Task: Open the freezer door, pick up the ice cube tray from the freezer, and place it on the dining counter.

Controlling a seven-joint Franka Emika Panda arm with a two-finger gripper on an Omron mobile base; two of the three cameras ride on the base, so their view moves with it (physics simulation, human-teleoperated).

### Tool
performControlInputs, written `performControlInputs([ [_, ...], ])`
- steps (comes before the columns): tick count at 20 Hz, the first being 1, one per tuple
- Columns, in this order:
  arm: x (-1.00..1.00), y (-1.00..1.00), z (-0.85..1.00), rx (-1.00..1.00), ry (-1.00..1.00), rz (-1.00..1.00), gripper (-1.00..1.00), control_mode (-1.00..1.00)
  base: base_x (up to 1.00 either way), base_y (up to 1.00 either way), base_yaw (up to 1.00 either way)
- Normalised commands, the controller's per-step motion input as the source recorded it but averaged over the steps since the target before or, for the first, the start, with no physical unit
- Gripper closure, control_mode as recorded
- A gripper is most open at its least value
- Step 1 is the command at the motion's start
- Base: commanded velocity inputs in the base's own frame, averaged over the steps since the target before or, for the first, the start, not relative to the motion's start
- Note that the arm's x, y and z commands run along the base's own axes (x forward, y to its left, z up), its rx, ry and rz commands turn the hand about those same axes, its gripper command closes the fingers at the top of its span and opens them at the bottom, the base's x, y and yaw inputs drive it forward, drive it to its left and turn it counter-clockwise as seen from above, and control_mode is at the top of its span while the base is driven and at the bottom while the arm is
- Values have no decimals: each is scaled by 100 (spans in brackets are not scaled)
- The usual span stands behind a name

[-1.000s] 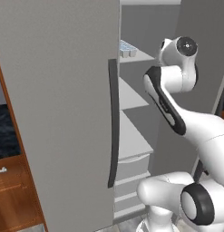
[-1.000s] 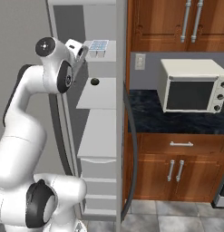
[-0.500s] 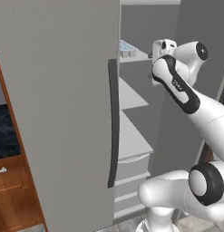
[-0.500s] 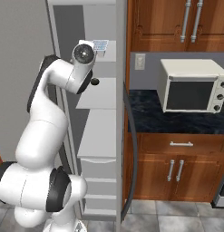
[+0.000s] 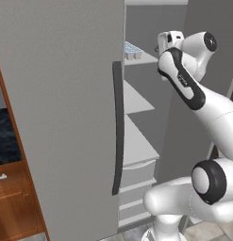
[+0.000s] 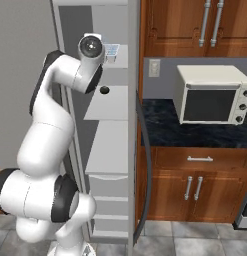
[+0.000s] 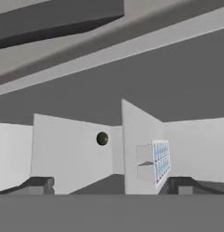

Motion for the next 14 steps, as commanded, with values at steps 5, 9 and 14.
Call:
performControlInputs([
  [5, 30, 0, 15, -11, 0, 2, -100, -100, 0, 0, 0],
  [9, 45, 0, 0, 0, 0, 0, -100, -100, 0, 0, 0],
  [14, 51, 0, 0, 0, 0, 1, -100, -100, 0, 0, 0],
])
